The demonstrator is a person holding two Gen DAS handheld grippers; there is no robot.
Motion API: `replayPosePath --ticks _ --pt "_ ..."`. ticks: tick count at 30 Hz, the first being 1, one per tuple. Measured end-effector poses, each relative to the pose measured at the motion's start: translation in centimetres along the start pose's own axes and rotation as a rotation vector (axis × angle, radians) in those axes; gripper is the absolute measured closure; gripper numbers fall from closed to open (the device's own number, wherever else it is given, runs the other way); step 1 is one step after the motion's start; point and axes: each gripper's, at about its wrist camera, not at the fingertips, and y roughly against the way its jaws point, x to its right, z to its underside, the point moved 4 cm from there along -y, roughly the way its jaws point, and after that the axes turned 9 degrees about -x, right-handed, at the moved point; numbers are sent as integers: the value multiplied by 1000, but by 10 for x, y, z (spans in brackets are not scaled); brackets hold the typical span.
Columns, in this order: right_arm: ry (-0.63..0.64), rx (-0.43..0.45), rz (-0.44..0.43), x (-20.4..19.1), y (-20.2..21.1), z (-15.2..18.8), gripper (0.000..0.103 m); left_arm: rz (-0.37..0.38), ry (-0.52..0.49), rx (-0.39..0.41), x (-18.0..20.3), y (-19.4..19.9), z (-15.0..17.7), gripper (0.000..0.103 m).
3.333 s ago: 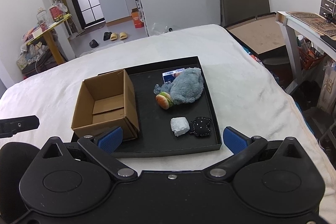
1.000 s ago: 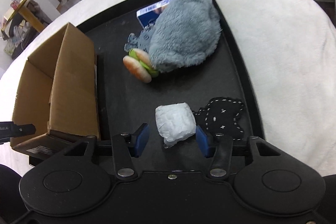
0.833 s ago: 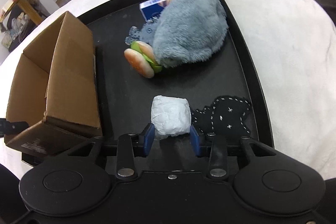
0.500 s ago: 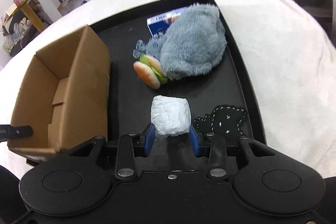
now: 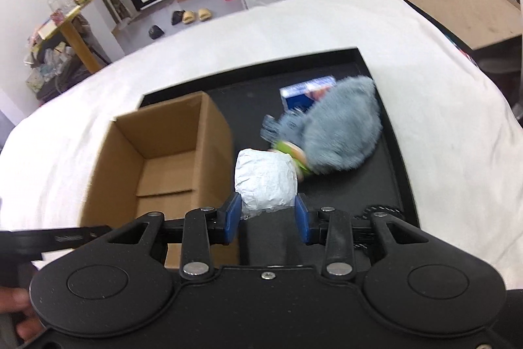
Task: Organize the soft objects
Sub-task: 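Carry the white paper ball into the box with the right tool and release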
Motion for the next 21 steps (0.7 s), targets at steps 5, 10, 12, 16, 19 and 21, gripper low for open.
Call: replayPosePath --ticks 5,10,12,16,19,21 --pt "46 2 -18 -26 5 -4 68 24 16 -2 -2 -3 1 90" --pt "83 -23 -31 -50 -2 -4 67 70 30 -5 -8 -4 -3 89" --pt "93 -34 -35 -58 -5 -4 67 74 34 -6 -10 -5 -3 89" --pt "112 -49 -44 -76 -14 -4 67 86 51 -13 -13 -7 -5 89" --pt "126 -58 -51 -89 -20 -4 67 94 51 -12 -15 -7 -4 89" --pt "138 -61 -52 -96 -22 -3 67 101 57 -5 -14 -6 -5 89"
